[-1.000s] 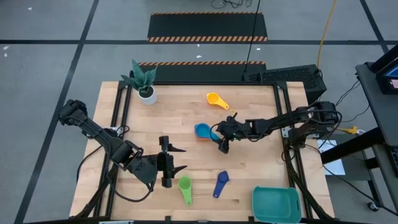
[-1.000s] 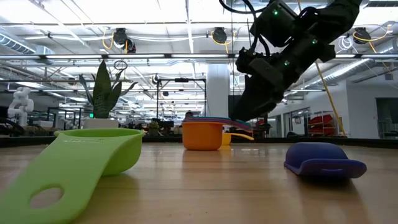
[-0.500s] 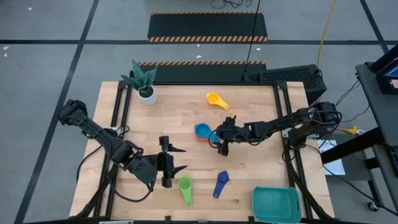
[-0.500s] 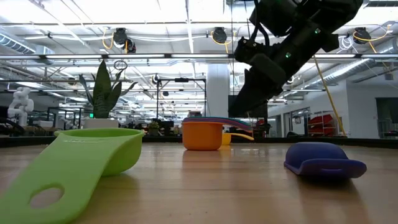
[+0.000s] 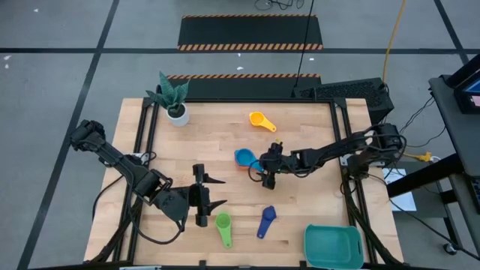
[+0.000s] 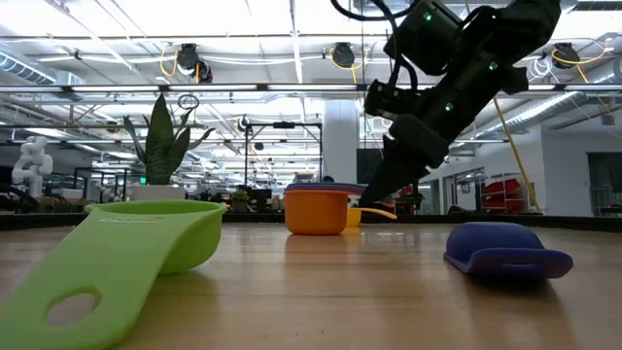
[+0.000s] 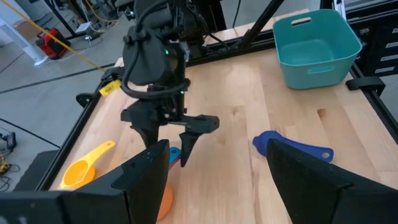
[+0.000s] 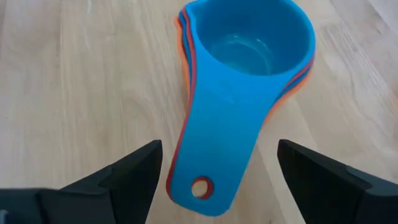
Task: Nest measuring cups in basket
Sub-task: Stack the light blue measuring cup on top of the orange measuring cup, then stack the yellow measuring cup on top of the light blue measuring cup
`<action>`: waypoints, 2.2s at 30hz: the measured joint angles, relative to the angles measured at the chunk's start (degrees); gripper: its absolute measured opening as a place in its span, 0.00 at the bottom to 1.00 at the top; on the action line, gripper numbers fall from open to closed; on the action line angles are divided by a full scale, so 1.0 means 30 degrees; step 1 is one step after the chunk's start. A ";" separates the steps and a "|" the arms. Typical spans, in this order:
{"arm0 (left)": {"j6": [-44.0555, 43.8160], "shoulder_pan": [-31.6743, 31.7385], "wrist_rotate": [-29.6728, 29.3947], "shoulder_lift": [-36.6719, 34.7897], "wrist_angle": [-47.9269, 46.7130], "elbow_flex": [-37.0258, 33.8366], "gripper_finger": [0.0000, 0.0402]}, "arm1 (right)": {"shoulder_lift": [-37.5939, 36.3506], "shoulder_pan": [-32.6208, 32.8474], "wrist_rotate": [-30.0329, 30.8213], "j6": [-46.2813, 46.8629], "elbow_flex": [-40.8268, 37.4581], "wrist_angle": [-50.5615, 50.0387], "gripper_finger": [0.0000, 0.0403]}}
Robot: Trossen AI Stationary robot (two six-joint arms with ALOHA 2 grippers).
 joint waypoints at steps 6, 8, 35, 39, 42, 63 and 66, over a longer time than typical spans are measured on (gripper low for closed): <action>-0.0007 0.0046 0.0000 0.0000 -0.0006 0.0000 0.67 | 0.0193 -0.0373 0.0015 -0.0289 0.0000 -0.0179 0.71; -0.0007 0.0039 0.0000 0.0000 -0.0006 0.0000 0.67 | 0.0193 -0.0394 0.0023 -0.0500 0.0000 -0.0161 0.66; -0.0131 0.0031 0.0000 0.0000 -0.0049 0.0000 0.67 | -0.0004 0.0393 -0.2527 -0.4734 0.0000 -0.0044 0.32; -0.0118 0.0031 0.0000 0.0000 -0.0053 0.0000 0.67 | -0.0004 0.0393 -0.2454 -0.4564 0.0000 0.0018 0.35; -0.0011 0.0031 0.0000 0.0000 -0.0071 0.0000 0.67 | -0.0004 0.0393 -0.1979 -0.4461 0.0000 0.0056 0.43; 0.0581 0.2919 -0.0536 -0.0115 -0.4089 -0.1488 0.67 | -0.3693 0.0219 0.2005 -0.6104 0.0007 -0.0131 0.63; 0.0980 0.4151 -0.0553 -0.0233 -0.3217 -0.2168 0.67 | -0.4274 -0.0540 0.3784 -0.7249 0.0007 0.0204 0.63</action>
